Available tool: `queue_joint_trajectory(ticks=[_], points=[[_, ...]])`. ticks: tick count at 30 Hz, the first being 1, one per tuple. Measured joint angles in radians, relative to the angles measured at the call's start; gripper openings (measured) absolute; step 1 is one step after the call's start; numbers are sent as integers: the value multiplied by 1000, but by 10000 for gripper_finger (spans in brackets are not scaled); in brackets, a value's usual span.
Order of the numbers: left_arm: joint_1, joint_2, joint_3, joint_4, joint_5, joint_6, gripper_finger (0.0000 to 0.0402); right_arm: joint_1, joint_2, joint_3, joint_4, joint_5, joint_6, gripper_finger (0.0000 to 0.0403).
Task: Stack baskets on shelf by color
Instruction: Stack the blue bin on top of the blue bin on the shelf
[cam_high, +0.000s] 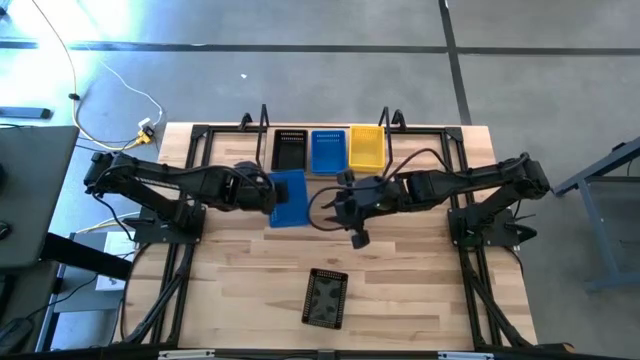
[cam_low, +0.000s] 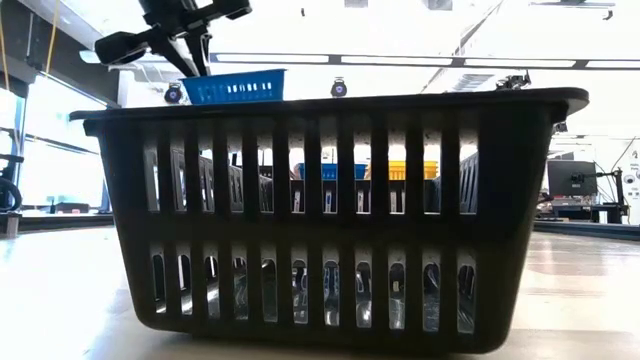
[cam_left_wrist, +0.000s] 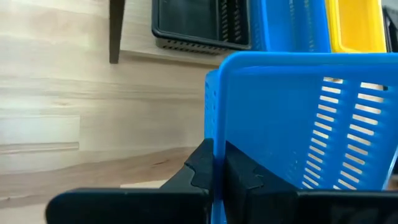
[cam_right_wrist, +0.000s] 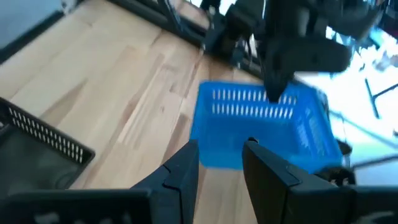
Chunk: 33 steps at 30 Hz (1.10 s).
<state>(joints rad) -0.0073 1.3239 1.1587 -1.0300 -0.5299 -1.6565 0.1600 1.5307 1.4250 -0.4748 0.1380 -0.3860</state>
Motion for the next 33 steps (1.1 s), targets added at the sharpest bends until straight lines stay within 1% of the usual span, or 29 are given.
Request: queue_joint_trajectory(ticks=[6,11,17,19,22,30,33], points=[[3,0,0,-4,-9,-81,3,0,7,0,110,-89,-62,110],[-5,17,0,1,2,-142,3,0,48,0,155,-140,-59,110],[-15,46,1,18,8,-174,3,22,119,0,147,-139,-61,110],[-15,50,0,16,31,-173,3,27,143,0,158,-139,-62,110],[-15,64,1,29,34,-176,3,27,175,0,153,-134,-65,110],[-15,71,0,80,80,-168,3,25,246,0,158,-109,-61,110],[-15,71,0,96,94,-165,3,25,268,0,155,-47,-60,110]])
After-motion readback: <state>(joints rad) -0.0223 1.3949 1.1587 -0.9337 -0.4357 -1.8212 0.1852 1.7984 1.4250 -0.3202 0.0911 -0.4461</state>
